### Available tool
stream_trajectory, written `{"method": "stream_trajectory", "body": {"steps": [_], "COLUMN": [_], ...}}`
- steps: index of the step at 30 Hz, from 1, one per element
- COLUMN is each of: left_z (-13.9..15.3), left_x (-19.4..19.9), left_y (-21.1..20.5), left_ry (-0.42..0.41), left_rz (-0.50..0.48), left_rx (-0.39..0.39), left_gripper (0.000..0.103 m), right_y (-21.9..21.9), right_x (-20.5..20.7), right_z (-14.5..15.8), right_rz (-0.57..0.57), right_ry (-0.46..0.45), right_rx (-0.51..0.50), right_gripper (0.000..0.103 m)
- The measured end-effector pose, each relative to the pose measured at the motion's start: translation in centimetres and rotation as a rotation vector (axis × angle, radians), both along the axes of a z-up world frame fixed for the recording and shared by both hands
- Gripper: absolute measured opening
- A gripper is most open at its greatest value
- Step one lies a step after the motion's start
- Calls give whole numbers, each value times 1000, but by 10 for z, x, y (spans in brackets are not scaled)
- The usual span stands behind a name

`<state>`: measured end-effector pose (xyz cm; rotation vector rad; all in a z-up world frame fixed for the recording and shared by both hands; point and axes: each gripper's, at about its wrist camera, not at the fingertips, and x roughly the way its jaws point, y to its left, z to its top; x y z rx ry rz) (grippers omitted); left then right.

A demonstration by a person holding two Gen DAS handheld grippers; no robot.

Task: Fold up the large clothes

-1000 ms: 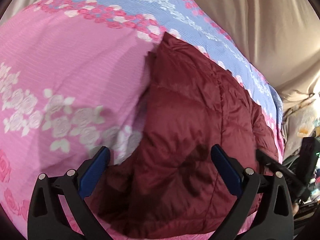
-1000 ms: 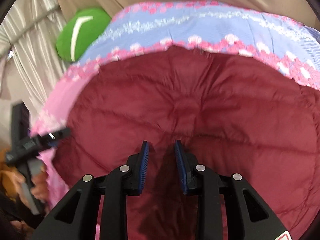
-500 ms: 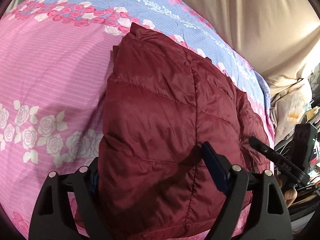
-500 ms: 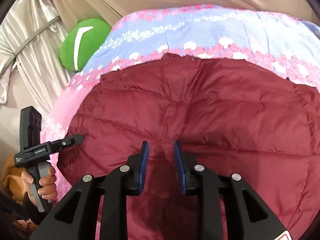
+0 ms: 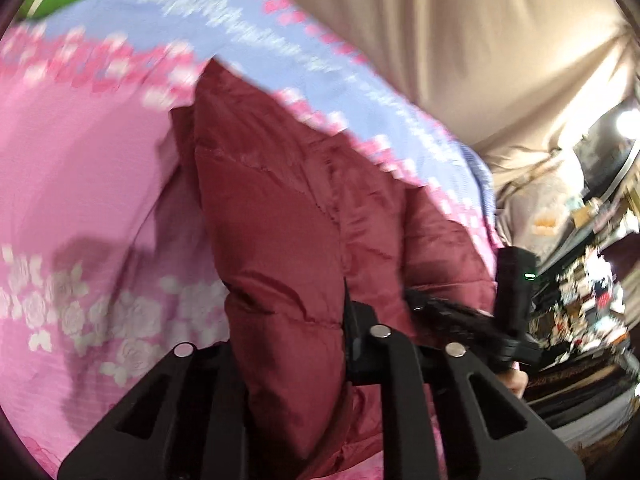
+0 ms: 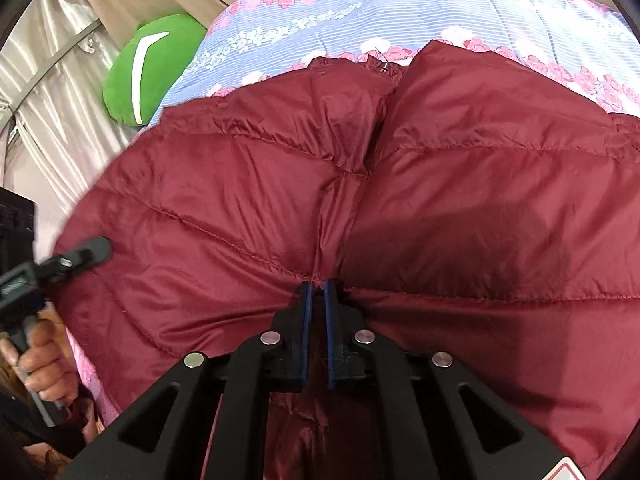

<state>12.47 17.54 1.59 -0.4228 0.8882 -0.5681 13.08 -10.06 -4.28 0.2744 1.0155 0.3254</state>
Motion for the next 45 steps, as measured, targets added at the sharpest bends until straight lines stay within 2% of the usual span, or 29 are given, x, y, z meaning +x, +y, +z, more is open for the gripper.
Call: {"method": "stream_trajectory", "body": {"steps": [7,9,12,15,18,21,30,33,37,38,40,41,45], "left_z": [53,62,70,74,77,78,71,72,67,64,59,57,41], "left_x": [-26,-33,-39,-41,-43,-45,-48,-47,-47,-47,-46,-46,-45], "left_y": [-45,-56,-73,-87,-106,-118,-171,-190,-214,-221,-237,-245,-277], "left_ry": [-161,-189,-215,-228,-235,-233,-207,-211,-202,-199,-190,-185,-151], "left_rz": [-119,-156,-194,-228,-270,-298,-369,-396,-435,-451,-473,-486,-533], "left_rx": [0,-1,4,2,-7,-9,24,38,71,78,90,98,134], "left_gripper": [11,11,11,11,11,11,11,11,11,11,11,11,11], "right_y": [-1,-5,-18,-28,-34,-36,-40,-69,-132,-152,-181,-191,-208], "right_x": [-2,-13,-41,-54,-53,-44,-21,-40,-97,-110,-127,-130,-124], "right_z": [5,16,38,40,24,7,-9,4,31,34,31,26,1], "right_rz": [-22,-37,-37,-57,-76,-77,-29,-70,-224,-293,-401,-428,-425], "right_ry": [-4,-30,-100,-105,-64,-32,16,-12,-116,-130,-124,-110,-56], "right_rx": [12,26,59,60,61,103,209,256,211,177,121,127,202], "right_gripper": [3,10,10,10,9,2,0,2,5,5,8,8,0]}}
